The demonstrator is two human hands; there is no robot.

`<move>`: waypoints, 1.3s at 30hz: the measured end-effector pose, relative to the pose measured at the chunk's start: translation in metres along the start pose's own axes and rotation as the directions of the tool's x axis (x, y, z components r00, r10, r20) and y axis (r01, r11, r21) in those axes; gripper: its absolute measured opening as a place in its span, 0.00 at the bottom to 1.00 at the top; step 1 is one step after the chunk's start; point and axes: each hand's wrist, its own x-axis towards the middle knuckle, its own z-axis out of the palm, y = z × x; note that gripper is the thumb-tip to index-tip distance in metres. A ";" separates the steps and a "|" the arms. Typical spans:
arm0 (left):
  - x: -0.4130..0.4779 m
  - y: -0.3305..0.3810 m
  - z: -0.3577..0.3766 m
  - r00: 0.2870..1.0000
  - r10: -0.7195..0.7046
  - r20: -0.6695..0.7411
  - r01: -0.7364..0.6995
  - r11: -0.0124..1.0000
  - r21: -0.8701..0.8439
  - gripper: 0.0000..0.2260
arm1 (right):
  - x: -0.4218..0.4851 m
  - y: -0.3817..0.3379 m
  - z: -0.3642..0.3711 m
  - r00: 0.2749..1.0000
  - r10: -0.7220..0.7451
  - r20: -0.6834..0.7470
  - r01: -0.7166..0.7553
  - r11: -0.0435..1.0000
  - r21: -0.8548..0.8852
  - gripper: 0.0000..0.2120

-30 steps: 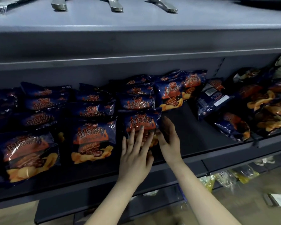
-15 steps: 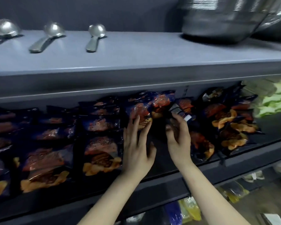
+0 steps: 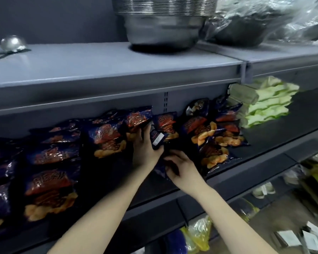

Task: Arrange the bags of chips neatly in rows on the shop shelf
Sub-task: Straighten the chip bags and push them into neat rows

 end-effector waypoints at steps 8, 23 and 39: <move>0.010 -0.006 0.001 0.987 -0.144 -0.067 0.149 0.987 0.067 0.29 | 0.011 0.007 0.004 0.999 -0.028 0.019 0.028 1.000 -0.012 0.17; -0.048 0.007 -0.143 0.895 -0.442 -0.062 0.295 0.692 -0.659 0.13 | 0.046 -0.041 -0.006 0.996 0.072 -0.054 -0.038 0.881 0.471 0.16; -0.099 -0.019 -0.153 0.872 -0.477 0.105 0.294 0.341 -0.893 0.21 | 0.053 -0.093 0.018 0.917 -0.022 0.398 -0.380 0.253 0.890 0.14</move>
